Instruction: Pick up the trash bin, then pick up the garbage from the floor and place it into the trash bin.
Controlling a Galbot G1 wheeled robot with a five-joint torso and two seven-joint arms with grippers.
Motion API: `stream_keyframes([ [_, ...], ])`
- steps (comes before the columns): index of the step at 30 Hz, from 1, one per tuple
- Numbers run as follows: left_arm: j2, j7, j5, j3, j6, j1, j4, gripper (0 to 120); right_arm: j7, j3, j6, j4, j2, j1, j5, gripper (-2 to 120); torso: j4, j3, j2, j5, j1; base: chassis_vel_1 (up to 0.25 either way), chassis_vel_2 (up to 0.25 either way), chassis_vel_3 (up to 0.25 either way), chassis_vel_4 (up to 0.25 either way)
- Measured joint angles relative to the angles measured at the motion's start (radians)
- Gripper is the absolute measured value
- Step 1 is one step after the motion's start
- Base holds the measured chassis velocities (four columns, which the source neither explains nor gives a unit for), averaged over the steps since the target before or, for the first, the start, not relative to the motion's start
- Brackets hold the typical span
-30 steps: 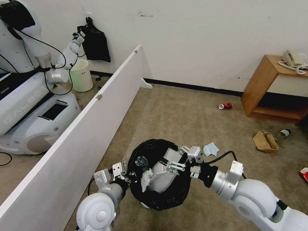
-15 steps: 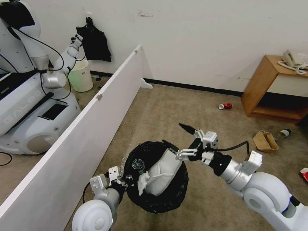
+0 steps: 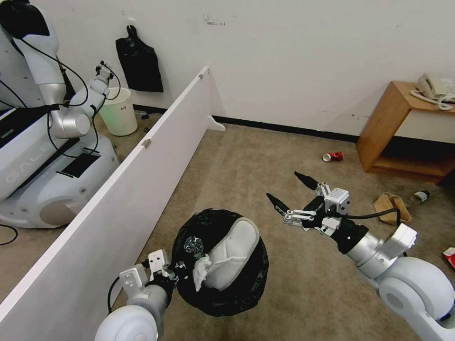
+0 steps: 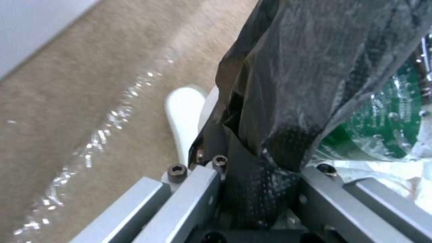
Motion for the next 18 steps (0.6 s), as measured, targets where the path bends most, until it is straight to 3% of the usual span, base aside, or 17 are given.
stream_keyframes([
  [5, -0.007, 0.009, 0.009, -0.076, -0.011, 0.016, -0.012, 0, -0.026, 0.029, 0.028, -0.013, 0.047, -0.042, -0.069, 100, -0.0001, 0.0, 0.0, 0.0, 0.0, 0.0, 0.0, 0.0, 0.0],
  [9, 0.003, 0.007, -0.011, -0.111, -0.016, 0.017, -0.018, 0, -0.036, 0.055, 0.037, -0.011, 0.061, -0.081, -0.092, 100, 0.0, 0.0, 0.0, 0.0, 0.0, 0.0, 0.0, 0.0, 0.0],
  [18, 0.008, 0.003, -0.028, -0.116, -0.019, 0.028, -0.022, 0, -0.056, 0.084, 0.051, -0.007, 0.102, -0.134, -0.135, 100, 0.0, 0.0, 0.0, 0.0, 0.0, 0.0, 0.0, 0.0, 0.0],
])
